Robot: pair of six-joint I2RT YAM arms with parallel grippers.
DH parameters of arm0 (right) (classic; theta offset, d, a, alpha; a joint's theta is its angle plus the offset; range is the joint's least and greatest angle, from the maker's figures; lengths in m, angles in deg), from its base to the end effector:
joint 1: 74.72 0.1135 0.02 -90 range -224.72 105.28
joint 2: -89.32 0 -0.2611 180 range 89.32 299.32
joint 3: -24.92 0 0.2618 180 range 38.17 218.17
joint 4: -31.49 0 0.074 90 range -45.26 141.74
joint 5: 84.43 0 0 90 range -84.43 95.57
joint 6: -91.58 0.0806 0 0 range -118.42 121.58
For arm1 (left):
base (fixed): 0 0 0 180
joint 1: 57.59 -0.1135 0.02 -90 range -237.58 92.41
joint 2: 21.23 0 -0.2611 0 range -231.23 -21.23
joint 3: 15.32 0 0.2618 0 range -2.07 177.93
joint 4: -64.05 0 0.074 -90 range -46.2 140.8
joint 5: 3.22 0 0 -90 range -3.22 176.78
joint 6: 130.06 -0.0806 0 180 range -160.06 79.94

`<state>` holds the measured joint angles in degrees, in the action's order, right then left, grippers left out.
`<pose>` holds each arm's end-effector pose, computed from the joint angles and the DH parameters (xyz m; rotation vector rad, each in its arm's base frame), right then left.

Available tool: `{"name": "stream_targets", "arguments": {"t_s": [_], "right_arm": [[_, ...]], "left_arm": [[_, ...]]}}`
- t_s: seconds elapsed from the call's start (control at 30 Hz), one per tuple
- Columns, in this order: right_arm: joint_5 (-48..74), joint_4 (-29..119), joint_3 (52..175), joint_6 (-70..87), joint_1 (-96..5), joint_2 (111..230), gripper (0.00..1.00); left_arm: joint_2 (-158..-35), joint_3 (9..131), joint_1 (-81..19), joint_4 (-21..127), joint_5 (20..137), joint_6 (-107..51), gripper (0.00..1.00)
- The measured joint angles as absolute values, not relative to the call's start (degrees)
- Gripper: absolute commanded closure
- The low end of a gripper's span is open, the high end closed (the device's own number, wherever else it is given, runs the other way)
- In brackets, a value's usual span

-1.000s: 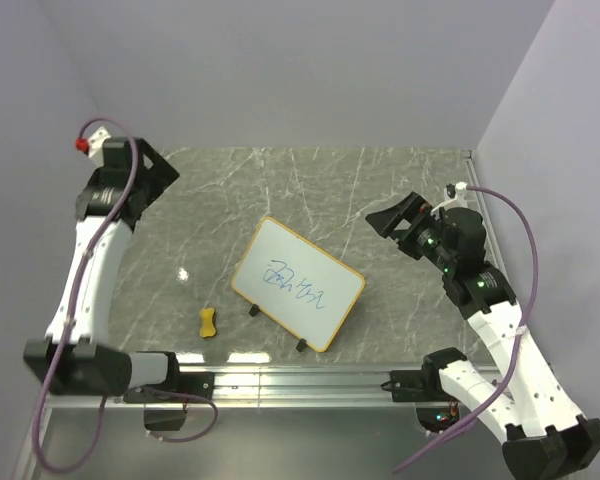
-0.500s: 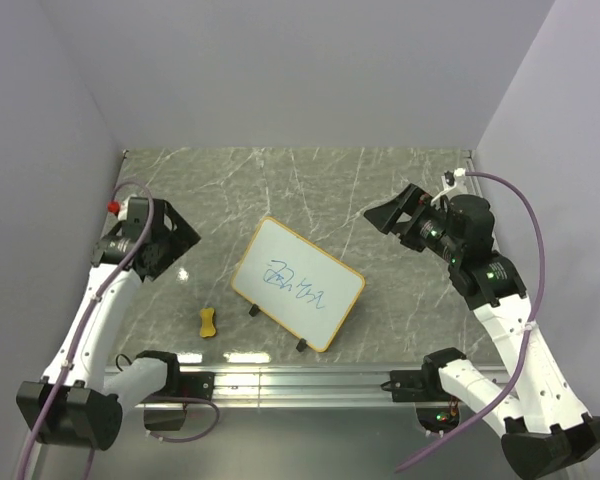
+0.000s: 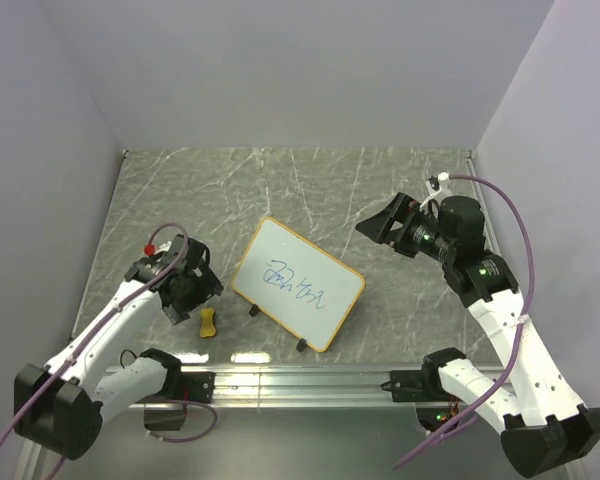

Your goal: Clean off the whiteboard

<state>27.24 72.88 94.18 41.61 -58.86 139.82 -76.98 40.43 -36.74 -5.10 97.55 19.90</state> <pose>0.2220 0.0940 0.3419 0.1743 2.0693 0.9917 0.1823 -0.0533 0.1862 -0.9624 2.5674 -0.1302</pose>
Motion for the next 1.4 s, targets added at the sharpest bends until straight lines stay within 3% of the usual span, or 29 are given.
{"name": "stream_targets", "arguments": {"t_s": [0.4, 0.77, 0.9, 1.17, 1.2, 1.27, 1.33, 1.4], "right_arm": [[27.7, 73.9, 92.3, 40.5, -58.8, 138.5, 0.11], [26.3, 77.5, 92.3, 36.7, -58.8, 137.1, 0.11], [26.1, 77.9, 92.3, 36.1, -58.9, 137.1, 0.1], [25.9, 78.5, 92.3, 35.1, -58.9, 137.1, 0.11], [25.9, 78.4, 92.3, 35.0, -58.9, 137.2, 0.11], [26.2, 78.4, 92.5, 34.6, -58.9, 137.7, 0.11], [27.6, 77.8, 93.4, 34.0, -58.9, 139.0, 0.11], [30.3, 76.6, 94.9, 33.2, -58.8, 141.4, 0.1]], "left_arm": [[-85.9, 37.8, -36.4, -1.4, 98.2, 24.7, 0.12], [-89.8, 32.8, -33.9, 3.4, 97.2, 27.1, 0.21], [-90.5, 32.3, -33.6, 5.3, 97.4, 27.4, 0.37], [-91.2, 32.0, -33.5, 5.7, 98.1, 28.1, 0.59], [-91.3, 32.0, -33.5, 5.7, 98.1, 28.1, 0.68], [-91.2, 32.0, -33.5, 5.7, 98.2, 28.2, 0.76], [-91.2, 32.0, -33.4, 5.7, 98.2, 28.2, 0.94], [-91.2, 32.0, -33.4, 5.6, 98.2, 28.2, 1.0]]}}
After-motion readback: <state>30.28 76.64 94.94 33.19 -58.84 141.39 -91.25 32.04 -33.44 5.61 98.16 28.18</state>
